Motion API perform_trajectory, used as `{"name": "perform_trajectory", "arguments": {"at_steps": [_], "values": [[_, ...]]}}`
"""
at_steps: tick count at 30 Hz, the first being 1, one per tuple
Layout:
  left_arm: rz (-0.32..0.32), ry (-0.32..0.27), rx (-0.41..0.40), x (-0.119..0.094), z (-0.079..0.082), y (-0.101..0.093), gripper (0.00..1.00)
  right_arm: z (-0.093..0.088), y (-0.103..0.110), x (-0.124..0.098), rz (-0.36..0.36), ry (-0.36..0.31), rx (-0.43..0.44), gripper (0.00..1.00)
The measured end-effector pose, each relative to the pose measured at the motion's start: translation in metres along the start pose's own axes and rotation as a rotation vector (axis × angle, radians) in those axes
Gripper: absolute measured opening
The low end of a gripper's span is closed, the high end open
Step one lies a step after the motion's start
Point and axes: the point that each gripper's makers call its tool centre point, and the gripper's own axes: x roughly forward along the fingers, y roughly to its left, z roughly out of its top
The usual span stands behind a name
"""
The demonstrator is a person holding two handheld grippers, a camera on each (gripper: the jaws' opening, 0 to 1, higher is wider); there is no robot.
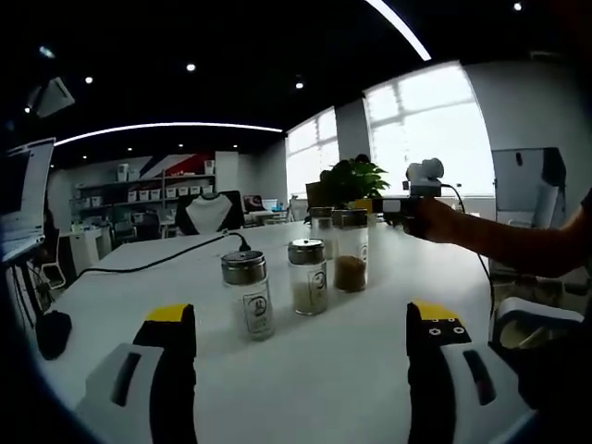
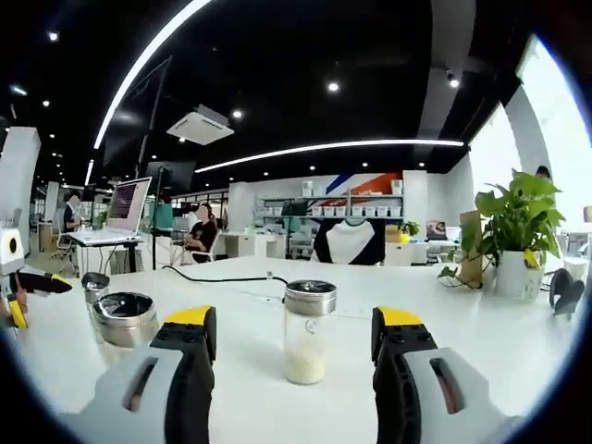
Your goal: Rotate the seasoning bottle until the label or dispensing opening points toward the visible target arrow and the bottle remains upright within the marked orientation range
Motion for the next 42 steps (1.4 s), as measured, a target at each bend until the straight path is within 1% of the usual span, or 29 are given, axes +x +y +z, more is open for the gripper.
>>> {"name": "perform_trajectory", "arguments": {"at_steps": [1,2,4,5,9,12,17,21,22,24,27,29,30,32,33,37,42], "values": [[0.010,0.008,0.027,0.000,-0.001,0.001,1.00,-0.001,-0.002,0.005,-0.019,0.003,0.006,0.65],[0.015,0.012,0.044,0.000,-0.001,0.001,1.00,-0.001,-0.003,0.007,-0.023,0.002,0.010,0.65],[0.011,0.011,0.039,0.001,-0.001,0.001,1.00,-0.004,-0.005,0.015,-0.038,0.011,0.019,0.63],[0.005,0.010,0.028,0.001,-0.001,0.000,1.00,-0.007,-0.007,0.020,-0.054,0.030,0.021,0.63],[0.005,0.012,0.034,0.001,-0.002,0.000,1.00,-0.010,-0.010,0.033,-0.070,0.044,-0.011,0.61],[0.006,0.010,0.020,0.002,-0.002,0.003,1.00,-0.012,-0.009,0.042,-0.073,0.053,-0.053,0.59],[0.006,0.009,0.021,0.002,-0.001,0.003,1.00,-0.019,-0.015,0.053,-0.094,0.064,-0.054,0.57],[0.004,0.015,0.020,0.003,-0.003,0.003,1.00,-0.018,-0.015,0.061,-0.109,0.057,-0.094,0.54],[0.001,0.018,0.019,0.003,-0.005,0.003,1.00,-0.019,-0.017,0.063,-0.125,0.057,-0.102,0.53],[-0.001,0.020,0.018,0.003,-0.005,0.002,1.00,-0.017,-0.021,0.065,-0.147,0.042,-0.084,0.51],[0.002,0.019,0.019,0.003,-0.006,0.004,1.00,-0.017,-0.017,0.070,-0.119,0.029,-0.062,0.50],[0.011,0.023,0.022,0.003,-0.008,0.006,1.00,-0.020,-0.016,0.073,-0.116,0.038,-0.082,0.49],[0.014,0.025,0.023,0.003,-0.009,0.007,1.00,-0.021,-0.019,0.074,-0.129,0.041,-0.090,0.46],[0.012,0.028,0.020,0.004,-0.010,0.007,1.00,-0.020,-0.020,0.074,-0.130,0.035,-0.089,0.37],[0.010,0.031,0.018,0.003,-0.011,0.006,1.00,-0.017,-0.018,0.075,-0.117,0.014,-0.075,0.37],[0.010,0.031,0.021,0.003,-0.012,0.006,1.00,-0.014,-0.017,0.075,-0.107,0.013,-0.048,0.37],[0.002,0.034,0.021,0.005,-0.013,0.003,1.00,-0.014,-0.016,0.082,-0.114,0.027,-0.069,0.39]]}}
